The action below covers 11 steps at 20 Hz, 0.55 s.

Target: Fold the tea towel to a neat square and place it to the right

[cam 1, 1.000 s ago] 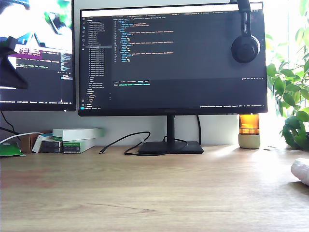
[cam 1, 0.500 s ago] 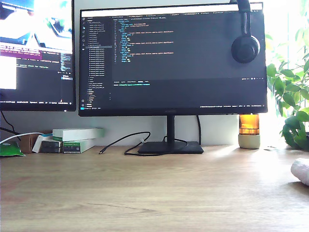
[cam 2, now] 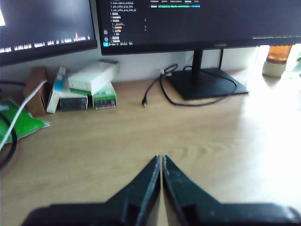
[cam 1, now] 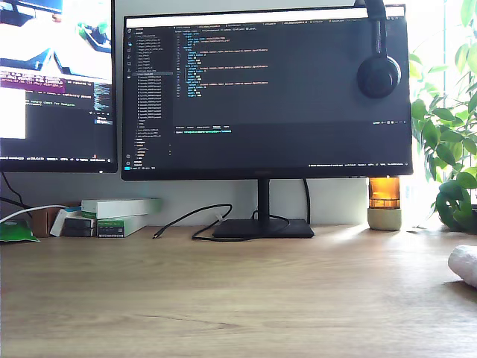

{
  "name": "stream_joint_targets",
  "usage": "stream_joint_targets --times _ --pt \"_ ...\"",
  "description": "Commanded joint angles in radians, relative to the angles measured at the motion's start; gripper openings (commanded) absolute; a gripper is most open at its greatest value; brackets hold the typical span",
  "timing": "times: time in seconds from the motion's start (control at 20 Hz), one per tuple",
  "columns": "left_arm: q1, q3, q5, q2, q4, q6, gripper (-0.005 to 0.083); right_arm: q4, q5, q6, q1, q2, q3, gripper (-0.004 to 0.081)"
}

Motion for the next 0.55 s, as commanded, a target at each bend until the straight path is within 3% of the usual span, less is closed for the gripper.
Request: stream_joint_targets --times 0.0,0.5 --pt "-0.001 -0.008 0.004 -0.045 -0.068 -0.003 -0.0024 -0.069 -0.005 0.009 0.007 -0.027 -0.019 -0.0011" --pt "-0.001 -0.008 0.004 -0.098 -0.294 -0.003 -0.0024 -0.311 -0.006 0.015 0.006 -0.034 -0.019 -0.0011"
